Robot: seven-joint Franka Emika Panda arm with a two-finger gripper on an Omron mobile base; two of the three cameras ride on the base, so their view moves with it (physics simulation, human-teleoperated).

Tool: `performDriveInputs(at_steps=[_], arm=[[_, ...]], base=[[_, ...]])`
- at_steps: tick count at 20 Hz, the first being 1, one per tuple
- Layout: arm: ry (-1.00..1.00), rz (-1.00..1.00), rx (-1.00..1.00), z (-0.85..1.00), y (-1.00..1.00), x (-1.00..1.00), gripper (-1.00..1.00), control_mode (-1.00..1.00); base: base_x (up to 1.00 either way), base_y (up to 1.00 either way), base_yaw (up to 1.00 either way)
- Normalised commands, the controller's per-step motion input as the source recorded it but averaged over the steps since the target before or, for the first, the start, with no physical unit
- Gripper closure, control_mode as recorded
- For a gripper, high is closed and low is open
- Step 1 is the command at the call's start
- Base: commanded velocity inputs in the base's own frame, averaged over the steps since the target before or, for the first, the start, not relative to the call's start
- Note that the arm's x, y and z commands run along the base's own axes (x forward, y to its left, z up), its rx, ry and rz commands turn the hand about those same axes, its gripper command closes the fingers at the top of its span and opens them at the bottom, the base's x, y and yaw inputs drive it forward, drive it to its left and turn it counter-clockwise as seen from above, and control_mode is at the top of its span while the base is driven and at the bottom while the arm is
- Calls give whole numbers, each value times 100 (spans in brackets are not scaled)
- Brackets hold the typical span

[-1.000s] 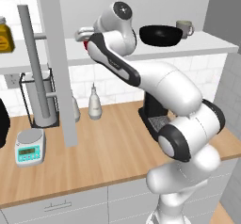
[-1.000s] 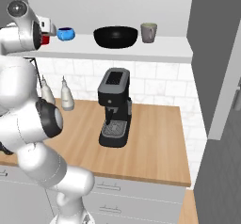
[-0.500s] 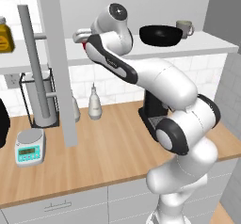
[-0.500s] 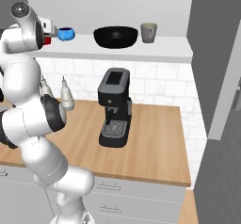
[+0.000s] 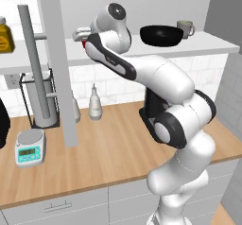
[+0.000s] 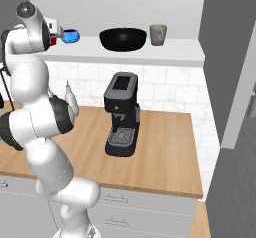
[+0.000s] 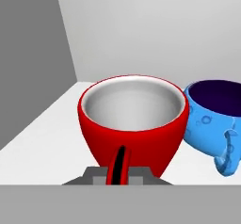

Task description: Gather all objects into one cabinet and sort the glasses and bowls to opposite sides.

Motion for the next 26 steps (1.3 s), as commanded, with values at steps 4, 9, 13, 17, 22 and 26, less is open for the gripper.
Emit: performDriveInputs(at_steps=[4, 9, 13, 17, 22, 26], arm=[[0, 0, 0, -5, 1, 4, -100, -100], [0, 0, 0, 0, 1, 0, -100, -100], [-2, 0, 0, 0, -1, -7, -100, -100], [-11, 0, 0, 0, -8, -48, -100, -100], [-6, 0, 0, 0, -10, -34, -100, -100], [-7, 1, 1, 0, -62, -40, -100, -100]], base=[[0, 0, 0], [0, 0, 0], [0, 0, 0], [0, 0, 0], [0, 0, 0], [0, 0, 0]])
